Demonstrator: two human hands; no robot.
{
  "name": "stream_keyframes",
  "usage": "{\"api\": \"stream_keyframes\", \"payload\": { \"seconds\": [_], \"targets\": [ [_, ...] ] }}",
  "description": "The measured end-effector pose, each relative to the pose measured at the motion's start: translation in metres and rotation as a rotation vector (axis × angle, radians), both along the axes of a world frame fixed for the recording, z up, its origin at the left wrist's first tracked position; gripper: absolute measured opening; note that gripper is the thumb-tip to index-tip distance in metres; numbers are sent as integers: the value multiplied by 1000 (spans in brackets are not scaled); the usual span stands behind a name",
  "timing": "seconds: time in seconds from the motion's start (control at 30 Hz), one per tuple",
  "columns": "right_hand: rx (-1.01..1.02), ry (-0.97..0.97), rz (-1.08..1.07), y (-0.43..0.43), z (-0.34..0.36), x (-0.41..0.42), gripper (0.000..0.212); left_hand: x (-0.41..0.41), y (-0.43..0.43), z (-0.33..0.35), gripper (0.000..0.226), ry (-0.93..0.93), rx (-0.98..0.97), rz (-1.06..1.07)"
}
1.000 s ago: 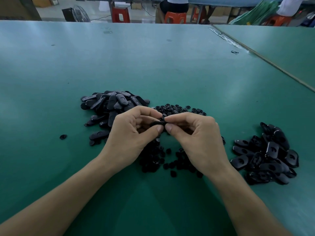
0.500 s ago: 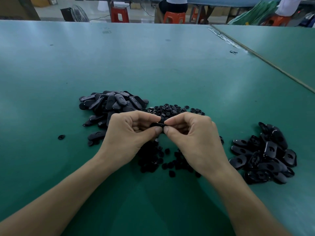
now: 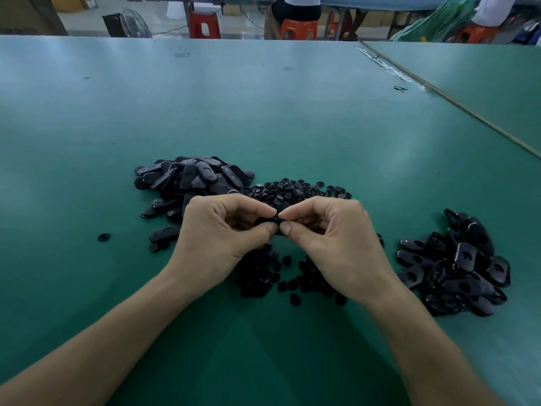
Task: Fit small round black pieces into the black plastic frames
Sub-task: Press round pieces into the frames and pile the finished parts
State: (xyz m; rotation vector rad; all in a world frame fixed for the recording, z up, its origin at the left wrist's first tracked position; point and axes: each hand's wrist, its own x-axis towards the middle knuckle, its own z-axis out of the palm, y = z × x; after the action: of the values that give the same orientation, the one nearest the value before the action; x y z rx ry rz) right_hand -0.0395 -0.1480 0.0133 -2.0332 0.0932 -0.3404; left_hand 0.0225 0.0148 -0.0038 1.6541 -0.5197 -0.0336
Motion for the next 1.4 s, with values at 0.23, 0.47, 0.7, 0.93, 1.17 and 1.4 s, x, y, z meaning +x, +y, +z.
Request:
{"api": "stream_keyframes", "payload": {
  "seconds": [0.23,0.47,0.7,0.93,1.17,1.4],
  "targets": [
    [-181,-15,-132,-5,5,-4,7,5,0,-7,19,-10,-60,69],
    [-679,397,-515,-41,24,-22,31,15,1,-10,23,111,-284,211],
    [-649,554,-502,-46,24,-23,26,17,0,-7,48,216,-368,272],
    [-568,490,-473,-45,17,-17,34,18,3,-11,66,109,-244,278],
    [-700,578,-492,-53,19,-21,30,13,2,-8,47,21,-174,177],
    [-552,428,-489,-51,7,-15,9,13,3,-7,23,42,-180,150]
  ]
}}
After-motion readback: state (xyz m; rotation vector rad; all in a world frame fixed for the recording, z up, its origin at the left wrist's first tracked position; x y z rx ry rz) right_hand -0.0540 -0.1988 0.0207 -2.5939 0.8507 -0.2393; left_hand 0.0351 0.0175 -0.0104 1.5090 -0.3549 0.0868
